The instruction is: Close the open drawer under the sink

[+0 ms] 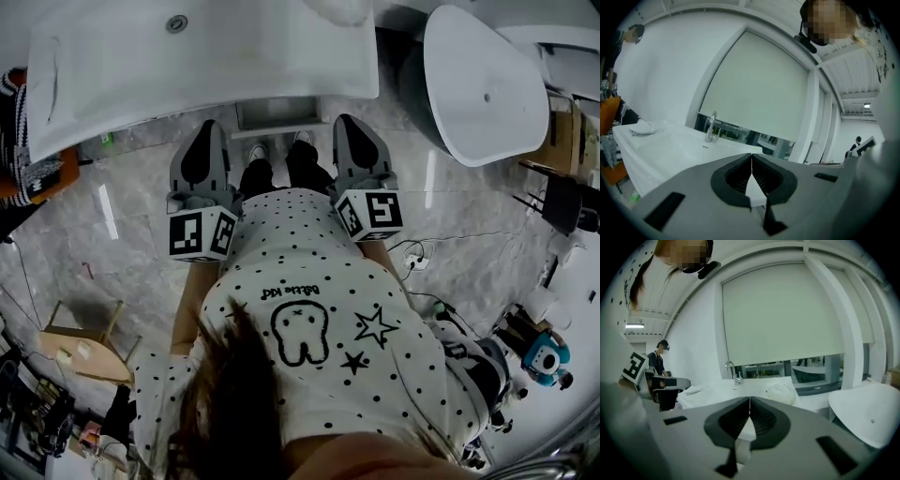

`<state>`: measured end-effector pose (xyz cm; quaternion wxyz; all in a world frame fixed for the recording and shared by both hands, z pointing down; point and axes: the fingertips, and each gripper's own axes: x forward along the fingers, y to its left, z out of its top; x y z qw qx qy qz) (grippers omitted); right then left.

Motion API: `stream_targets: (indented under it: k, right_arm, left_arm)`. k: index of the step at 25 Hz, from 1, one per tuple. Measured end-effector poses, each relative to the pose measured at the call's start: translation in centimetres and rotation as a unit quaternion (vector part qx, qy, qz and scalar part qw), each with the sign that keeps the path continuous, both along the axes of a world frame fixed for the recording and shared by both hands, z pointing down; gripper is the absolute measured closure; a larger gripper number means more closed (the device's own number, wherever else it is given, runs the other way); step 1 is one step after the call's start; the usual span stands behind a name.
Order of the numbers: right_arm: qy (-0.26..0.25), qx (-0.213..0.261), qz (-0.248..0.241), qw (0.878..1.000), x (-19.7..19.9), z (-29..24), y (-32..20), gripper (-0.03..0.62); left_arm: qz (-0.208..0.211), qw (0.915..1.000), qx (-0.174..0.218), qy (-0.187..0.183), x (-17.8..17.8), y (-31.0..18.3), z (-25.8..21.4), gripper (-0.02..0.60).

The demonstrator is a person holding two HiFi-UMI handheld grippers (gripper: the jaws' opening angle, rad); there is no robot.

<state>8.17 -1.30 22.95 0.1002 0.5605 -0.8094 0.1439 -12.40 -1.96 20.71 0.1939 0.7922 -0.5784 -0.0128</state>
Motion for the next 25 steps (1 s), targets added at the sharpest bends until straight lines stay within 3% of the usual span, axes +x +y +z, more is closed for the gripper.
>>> stream_targets:
  k: [8, 13, 18, 25]
  right_arm:
    - [-0.007, 0.012, -0.045, 0.999, 5.0, -1.1, -2.3, 0.58]
    - [-0.008, 0.013, -0.079, 0.997, 4.1, -0.2, -1.6, 0.58]
    - [-0.006, 0.009, -0.101, 0.995, 3.6, 1.0, -0.9, 0.58]
    - [-0.001, 0.005, -0.106, 0.994, 3.6, 1.6, -0.5, 0.58]
  left_arm:
    - [-0.084, 0.996, 0.024, -0.019, 2.1, -1.0, -1.5, 0.574]
    - [-0.132, 0.9904, 0.028, -0.028, 0.4, 1.1, -0.8, 0.574]
    - [-0.149, 0.9882, 0.027, -0.027, 0.2, 2.7, 0.2, 0.574]
    - [-0.138, 0.9892, 0.029, -0.04, 0.7, 3.1, 0.4, 0.574]
